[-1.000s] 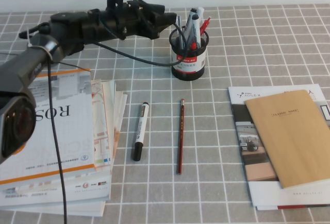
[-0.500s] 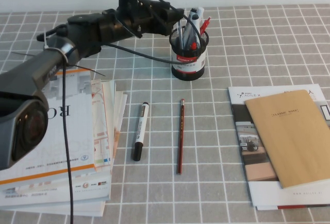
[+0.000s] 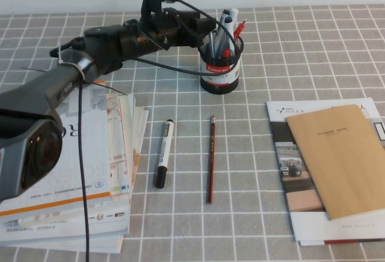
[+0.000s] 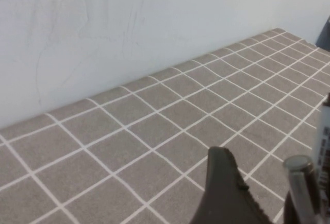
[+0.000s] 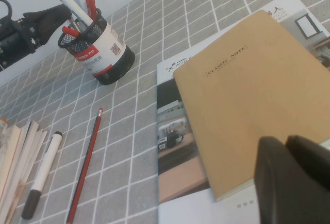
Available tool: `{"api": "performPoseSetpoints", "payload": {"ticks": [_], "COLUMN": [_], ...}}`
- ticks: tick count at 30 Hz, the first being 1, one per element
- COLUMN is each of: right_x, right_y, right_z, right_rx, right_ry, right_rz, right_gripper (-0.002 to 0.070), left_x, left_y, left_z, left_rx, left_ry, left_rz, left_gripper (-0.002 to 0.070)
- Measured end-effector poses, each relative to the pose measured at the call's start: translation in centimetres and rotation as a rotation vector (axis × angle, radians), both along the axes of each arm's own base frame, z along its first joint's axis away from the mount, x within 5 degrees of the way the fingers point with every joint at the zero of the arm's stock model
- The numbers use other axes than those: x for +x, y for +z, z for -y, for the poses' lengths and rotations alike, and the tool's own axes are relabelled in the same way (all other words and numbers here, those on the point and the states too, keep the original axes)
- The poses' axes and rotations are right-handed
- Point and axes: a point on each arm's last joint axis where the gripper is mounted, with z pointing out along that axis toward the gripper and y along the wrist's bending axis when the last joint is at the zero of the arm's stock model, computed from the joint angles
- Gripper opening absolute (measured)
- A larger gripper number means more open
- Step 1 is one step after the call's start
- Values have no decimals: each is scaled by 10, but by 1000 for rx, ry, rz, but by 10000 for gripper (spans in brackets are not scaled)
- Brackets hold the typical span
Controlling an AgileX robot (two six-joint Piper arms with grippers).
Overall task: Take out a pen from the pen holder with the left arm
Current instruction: 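Take a marker out of the pen holder and lay it on the table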
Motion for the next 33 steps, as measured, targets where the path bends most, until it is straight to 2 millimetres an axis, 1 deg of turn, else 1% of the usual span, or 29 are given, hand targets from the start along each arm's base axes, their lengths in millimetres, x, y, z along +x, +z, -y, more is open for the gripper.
{"api": "performPoseSetpoints", "payload": {"ticks": [5, 8, 10, 15, 18, 28, 31, 33], "right_x": [0, 0, 0, 0, 0, 0, 0, 0], "right_y": [0, 0, 0, 0, 0, 0, 0, 0], "right_z": [0, 0, 0, 0, 0, 0, 0, 0], "right_rx": [0, 0, 0, 0, 0, 0, 0, 0], "right_ry": [0, 0, 0, 0, 0, 0, 0, 0], "right_rz": [0, 0, 0, 0, 0, 0, 0, 0], "right_gripper": [-13, -13, -13, -13, -13, -13, -13, -13], "left_x": [-4, -5, -6, -6, -7, -10, -9, -8], "left_y": [0, 0, 0, 0, 1, 3, 4, 11], "left_z": [8, 11, 13, 13, 14, 14, 9, 4], "left_rx": [-3, -3, -3, -7, -32, -51, -53, -48], "left_ry": [-24, -30, -34, -36, -47, -88, -96, -92], "left_rz": [-1, -1, -1, -3, -16, -15, -11, 3], "left_gripper": [357, 328, 282, 119, 73, 64, 64, 58]}}
